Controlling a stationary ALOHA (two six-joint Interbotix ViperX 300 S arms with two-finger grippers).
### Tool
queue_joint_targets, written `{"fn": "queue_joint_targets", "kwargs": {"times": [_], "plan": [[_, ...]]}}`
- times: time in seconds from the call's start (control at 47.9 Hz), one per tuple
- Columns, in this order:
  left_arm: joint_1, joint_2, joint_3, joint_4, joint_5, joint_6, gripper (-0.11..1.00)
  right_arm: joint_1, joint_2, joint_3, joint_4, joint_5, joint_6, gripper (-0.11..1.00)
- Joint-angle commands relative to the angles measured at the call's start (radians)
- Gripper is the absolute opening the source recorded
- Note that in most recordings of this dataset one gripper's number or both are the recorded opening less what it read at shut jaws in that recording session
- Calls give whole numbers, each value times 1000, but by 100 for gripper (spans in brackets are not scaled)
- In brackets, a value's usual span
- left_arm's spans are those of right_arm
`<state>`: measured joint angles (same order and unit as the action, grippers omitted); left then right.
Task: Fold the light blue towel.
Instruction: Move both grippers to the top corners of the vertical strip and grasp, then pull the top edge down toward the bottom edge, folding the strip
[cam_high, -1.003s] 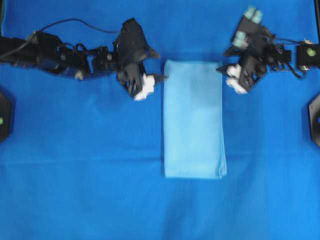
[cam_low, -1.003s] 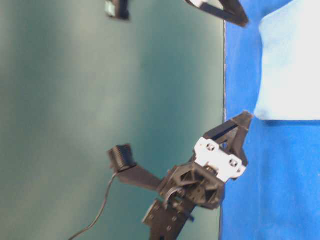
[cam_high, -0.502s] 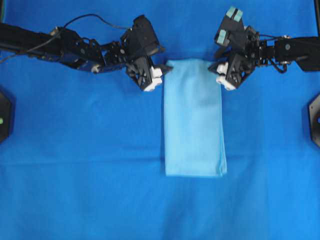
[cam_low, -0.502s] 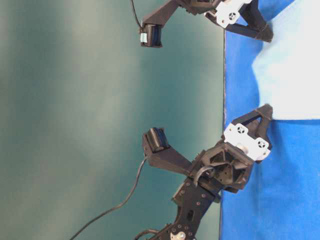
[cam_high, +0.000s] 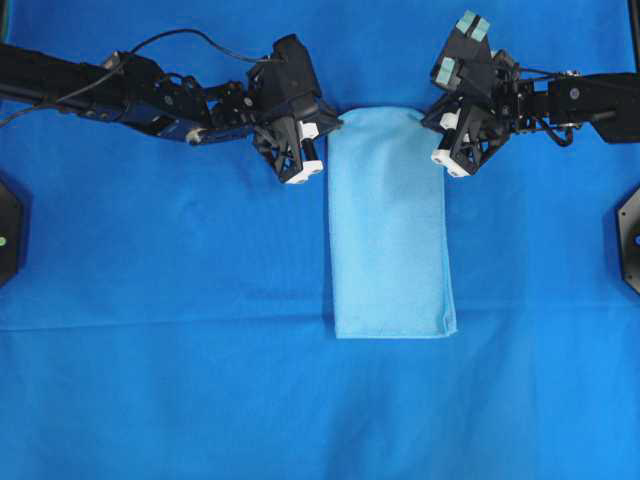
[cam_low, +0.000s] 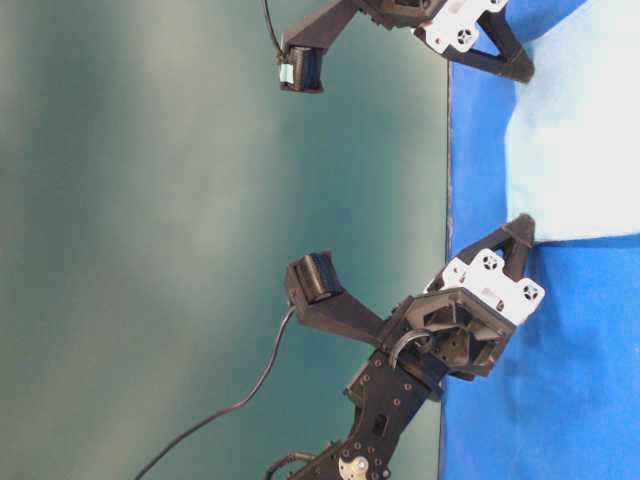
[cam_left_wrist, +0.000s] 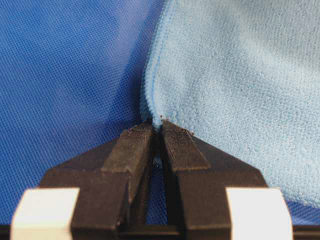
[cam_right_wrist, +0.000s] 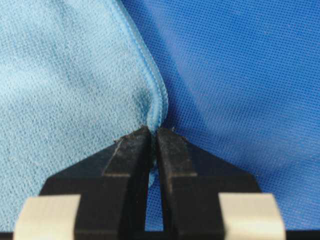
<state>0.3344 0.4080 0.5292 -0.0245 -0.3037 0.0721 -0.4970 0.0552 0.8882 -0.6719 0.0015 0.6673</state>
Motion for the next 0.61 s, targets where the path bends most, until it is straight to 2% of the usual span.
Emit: {"fn": "queue_joint_targets", "kwargs": {"times": [0.0, 0.272, 0.585], "plan": [[11, -34, -21, -2, 17, 8, 3, -6, -18, -8, 2, 14, 2, 5], [43, -106, -51, -2, 98, 67, 3, -11, -106, -34, -5, 117, -5, 5], [49, -120, -74, -2, 135, 89, 3, -15, -129, -44, -6, 130, -2, 5]]}}
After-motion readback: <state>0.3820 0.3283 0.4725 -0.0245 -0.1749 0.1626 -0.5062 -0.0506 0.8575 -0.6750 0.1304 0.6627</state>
